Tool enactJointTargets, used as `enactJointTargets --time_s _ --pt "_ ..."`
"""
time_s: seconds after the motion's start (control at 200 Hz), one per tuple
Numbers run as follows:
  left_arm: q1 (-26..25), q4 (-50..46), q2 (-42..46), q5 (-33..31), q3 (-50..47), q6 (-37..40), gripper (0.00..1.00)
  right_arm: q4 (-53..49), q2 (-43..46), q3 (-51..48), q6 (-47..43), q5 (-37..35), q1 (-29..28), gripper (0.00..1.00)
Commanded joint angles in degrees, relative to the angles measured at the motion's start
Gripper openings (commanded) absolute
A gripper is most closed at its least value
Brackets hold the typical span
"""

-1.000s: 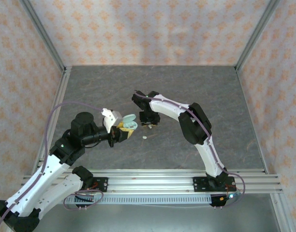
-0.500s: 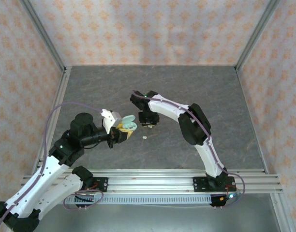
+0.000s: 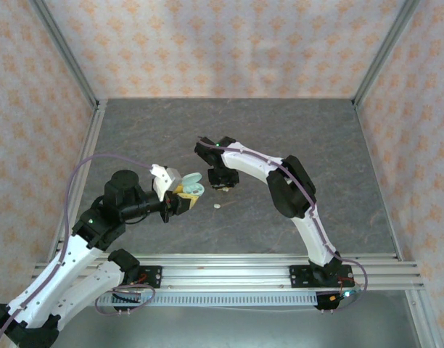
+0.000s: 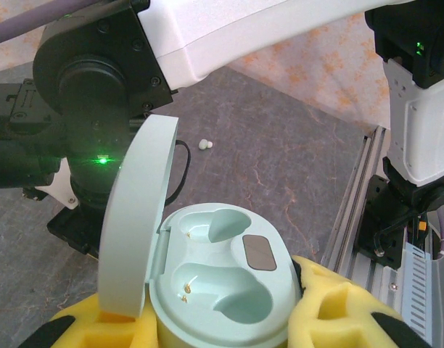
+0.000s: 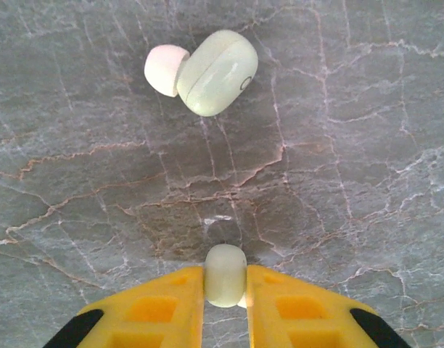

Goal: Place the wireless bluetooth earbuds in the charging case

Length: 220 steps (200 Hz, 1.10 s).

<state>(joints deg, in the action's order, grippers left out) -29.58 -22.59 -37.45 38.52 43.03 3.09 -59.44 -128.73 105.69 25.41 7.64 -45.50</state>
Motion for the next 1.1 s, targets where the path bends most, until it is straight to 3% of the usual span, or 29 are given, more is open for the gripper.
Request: enactJointTargets --time_s 0.0,0.3,0.515,0.836,1.096 --pt "0.41 0.33 1.11 0.0 1.43 0.07 0.0 -2.32 -1.5 2.36 -1.32 -2.66 -0.21 0.23" --pt "0.35 0.81 1.51 -0.37 1.24 -0.89 0.0 -2.43 -2.41 2.64 -2.69 -2.86 0.23 0.24" --pt "0.37 3.9 1.93 -0.82 -0.19 -1.62 0.0 -0.95 0.7 0.64 -2.84 -2.74 0.74 0.17" --pt "0.33 11.67 2.36 -2.93 -3.15 0.23 0.0 7.06 18.5 -11.77 -0.36 3.07 3.79 0.13" --pt "0.31 11.63 0.9 -2.62 -2.83 5.39 0.0 14.04 37.51 -20.9 1.48 9.61 3.84 0.13"
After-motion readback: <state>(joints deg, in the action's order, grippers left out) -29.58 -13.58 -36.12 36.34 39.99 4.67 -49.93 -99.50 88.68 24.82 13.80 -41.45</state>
